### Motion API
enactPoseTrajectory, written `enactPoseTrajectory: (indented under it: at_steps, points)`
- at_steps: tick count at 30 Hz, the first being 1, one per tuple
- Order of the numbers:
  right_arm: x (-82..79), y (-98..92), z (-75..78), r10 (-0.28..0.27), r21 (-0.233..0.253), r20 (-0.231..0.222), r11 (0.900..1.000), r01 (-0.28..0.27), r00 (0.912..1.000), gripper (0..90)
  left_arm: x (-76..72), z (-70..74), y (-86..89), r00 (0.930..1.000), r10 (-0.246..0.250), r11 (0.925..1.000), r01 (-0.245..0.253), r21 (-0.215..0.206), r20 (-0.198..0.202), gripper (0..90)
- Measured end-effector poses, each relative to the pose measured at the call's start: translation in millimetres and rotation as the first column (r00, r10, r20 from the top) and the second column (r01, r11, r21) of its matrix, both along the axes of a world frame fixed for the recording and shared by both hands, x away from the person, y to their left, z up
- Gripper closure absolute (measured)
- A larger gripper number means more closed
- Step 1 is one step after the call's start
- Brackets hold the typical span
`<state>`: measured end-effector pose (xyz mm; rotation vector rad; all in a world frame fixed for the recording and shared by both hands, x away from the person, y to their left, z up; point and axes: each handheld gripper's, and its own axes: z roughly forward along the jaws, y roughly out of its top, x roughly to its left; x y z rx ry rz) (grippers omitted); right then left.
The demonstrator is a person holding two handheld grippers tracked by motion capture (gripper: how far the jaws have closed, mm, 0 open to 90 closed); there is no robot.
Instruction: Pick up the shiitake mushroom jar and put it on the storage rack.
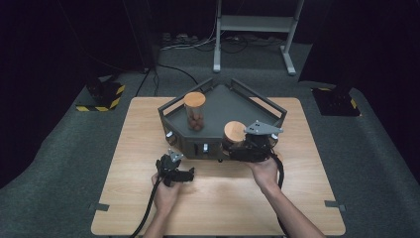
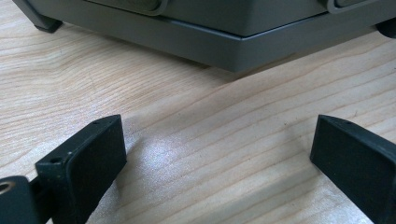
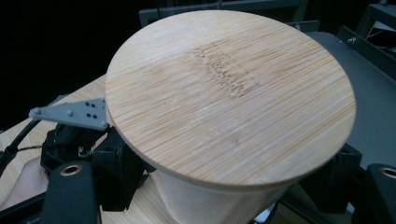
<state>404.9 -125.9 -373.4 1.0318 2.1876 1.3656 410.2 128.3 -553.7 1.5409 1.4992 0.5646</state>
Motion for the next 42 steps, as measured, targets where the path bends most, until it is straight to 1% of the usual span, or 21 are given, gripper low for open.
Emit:
enactPoseTrajectory:
  at_steps: [5, 16, 23, 28, 35, 42]
  points:
    - [8.0, 0.9, 6.8, -0.019, 0.004, -0.003, 1.000, 0.019, 0.9998, 25.2, 0.0, 0.0, 0.0, 1.0000, 0.000, 1.0000, 0.000, 0.000, 0.000, 3.2]
    - [26.9, 4.1, 17.1, -0.066, -0.018, -0.001, 0.998, 0.066, 0.9978, 25.2, 0.0, 0.0, 0.0, 1.0000, 0.000, 1.0000, 0.000, 0.000, 0.000, 3.2]
    - [40.8, 8.4, 22.3, -0.103, -0.030, -0.002, 0.994, 0.103, 0.9946, 25.1, 0.0, 0.0, 0.0, 1.0000, 0.000, 1.0000, 0.000, 0.000, 0.000, 3.2]
    - [48.6, 11.7, 20.7, -0.123, -0.044, -0.011, 0.992, 0.122, 0.9924, 25.1, 0.0, 0.0, 0.0, 1.0000, 0.000, 1.0000, 0.000, 0.001, 0.000, 3.2]
    - [60.4, 14.4, 13.1, -0.158, -0.064, -0.037, 0.986, 0.155, 0.9868, 25.1, 0.0, 0.0, 0.0, 1.0000, 0.000, 1.0000, 0.000, 0.000, -0.001, 3.2]
    - [68.6, 18.8, 7.0, -0.180, -0.089, -0.037, 0.980, 0.176, 0.9830, 25.1, -0.1, 0.1, 0.4, 1.0000, -0.003, 1.0000, 0.003, 0.004, -0.002, 3.2]
